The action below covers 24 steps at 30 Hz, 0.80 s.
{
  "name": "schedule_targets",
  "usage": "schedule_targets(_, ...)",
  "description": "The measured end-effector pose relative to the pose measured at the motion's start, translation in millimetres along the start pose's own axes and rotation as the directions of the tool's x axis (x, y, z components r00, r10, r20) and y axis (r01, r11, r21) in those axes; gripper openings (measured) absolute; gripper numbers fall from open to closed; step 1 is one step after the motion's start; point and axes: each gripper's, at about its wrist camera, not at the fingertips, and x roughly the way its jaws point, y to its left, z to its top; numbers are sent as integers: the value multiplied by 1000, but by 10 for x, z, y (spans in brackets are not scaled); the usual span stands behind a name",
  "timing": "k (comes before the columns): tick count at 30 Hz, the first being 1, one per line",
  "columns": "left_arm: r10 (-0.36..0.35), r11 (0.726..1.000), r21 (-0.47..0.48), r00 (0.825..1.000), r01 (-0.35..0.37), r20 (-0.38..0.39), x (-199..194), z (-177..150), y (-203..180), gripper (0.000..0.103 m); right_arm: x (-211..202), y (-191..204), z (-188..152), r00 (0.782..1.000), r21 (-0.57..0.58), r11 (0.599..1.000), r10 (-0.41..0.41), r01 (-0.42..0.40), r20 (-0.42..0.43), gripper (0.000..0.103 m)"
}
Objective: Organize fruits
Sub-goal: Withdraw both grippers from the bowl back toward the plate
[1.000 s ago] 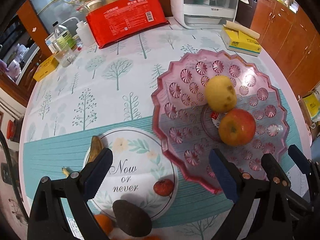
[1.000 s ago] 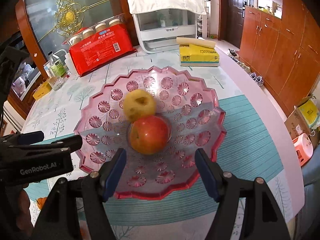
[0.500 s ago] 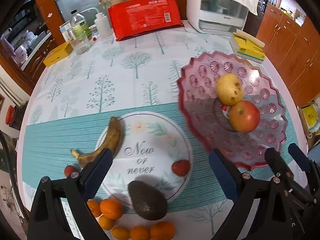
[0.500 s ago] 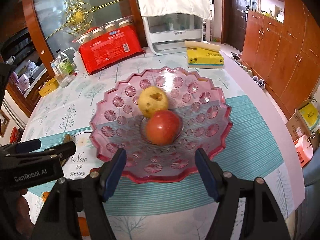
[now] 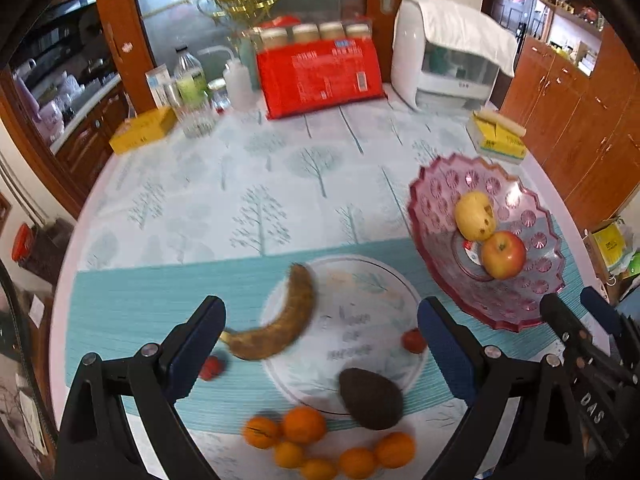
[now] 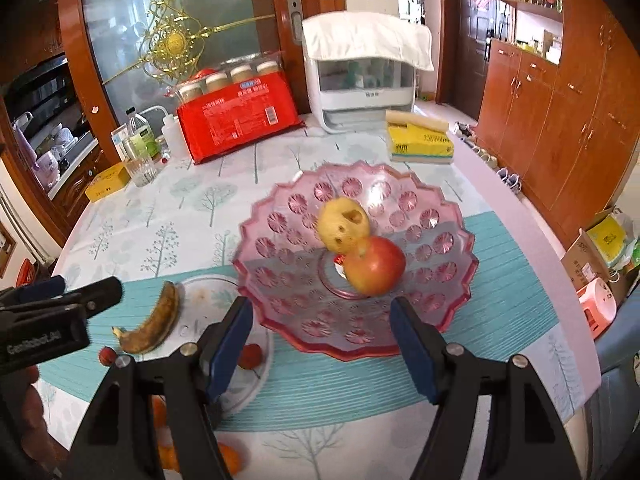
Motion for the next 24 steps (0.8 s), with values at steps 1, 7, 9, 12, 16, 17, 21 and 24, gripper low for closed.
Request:
schedule_targets(1, 1, 1000, 1, 1000, -1, 11, -46, 3, 64, 96, -32, 49, 15, 1000, -1, 1000, -5, 5, 7, 71)
schedule_targets(7, 3, 1000, -4, 998, -3, 57, -257, -3, 487, 96, -161, 367, 84, 999, -25, 1000, -11, 12, 31, 71)
schedule_targets(9, 3, 1000, -6, 998, -2, 66, -293, -23, 616, 96, -186, 479, 98, 999, -34, 999, -12, 13, 34, 71)
schedule_targets(12, -6, 1000, -5, 998, 6, 68, -291, -41, 761, 96, -207, 652, 87, 999, -54, 998, -13, 14, 32, 71)
schedule_targets(16, -26, 1000, 1, 998, 26, 57, -217, -62, 909, 96, -180, 818, 47, 1000, -62, 998, -8, 8, 8, 71)
schedule_targets(17, -31, 1000, 4, 998, 31, 53, -194, -65, 933, 96, -162, 848, 32, 1000, -60, 998, -5, 5, -3, 71)
schedule_targets(21, -57, 998, 22, 998, 56, 25, -33, -76, 1004, 96, -68, 960, -44, 999, -54, 999, -3, 1, -41, 71)
schedule_targets(24, -80, 996, 39, 997, 80, 0, 126, -76, 1021, 96, 18, 1021, -119, 997, -50, 999, 9, -12, -72, 71)
